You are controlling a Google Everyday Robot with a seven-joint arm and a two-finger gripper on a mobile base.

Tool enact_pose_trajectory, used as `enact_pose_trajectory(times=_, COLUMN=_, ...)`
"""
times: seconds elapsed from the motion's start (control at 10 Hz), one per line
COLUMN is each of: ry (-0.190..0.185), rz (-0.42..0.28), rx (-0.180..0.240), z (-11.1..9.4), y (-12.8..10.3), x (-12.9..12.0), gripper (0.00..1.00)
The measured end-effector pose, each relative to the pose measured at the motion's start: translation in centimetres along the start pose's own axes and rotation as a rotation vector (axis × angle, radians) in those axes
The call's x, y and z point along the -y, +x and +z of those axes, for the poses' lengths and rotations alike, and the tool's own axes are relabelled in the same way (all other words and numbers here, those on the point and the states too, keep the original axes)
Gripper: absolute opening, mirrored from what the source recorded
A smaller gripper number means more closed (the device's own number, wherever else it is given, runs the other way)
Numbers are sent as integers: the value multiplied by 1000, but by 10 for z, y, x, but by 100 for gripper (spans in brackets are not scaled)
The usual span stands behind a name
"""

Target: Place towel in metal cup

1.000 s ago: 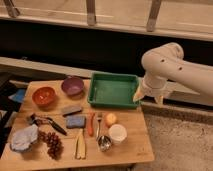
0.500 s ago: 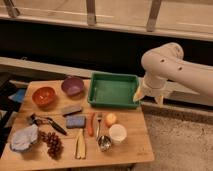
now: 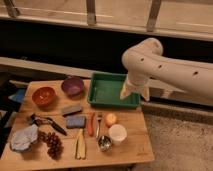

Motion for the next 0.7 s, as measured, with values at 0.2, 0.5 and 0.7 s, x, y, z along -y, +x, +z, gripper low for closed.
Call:
enact_pose_trajectory(times=0.2, ry=-38, rz=-68, rx=15, z=-1, y=1, x=-49, gripper=73)
enact_pose_trajectory(times=0.5, ry=-127, rz=-128, rx=43, z=-7, y=13, x=-111, gripper=73)
enact_pose_trajectory(times=0.7, ry=-122, rz=-121, rx=45, z=-7, y=11, x=-106, gripper=73)
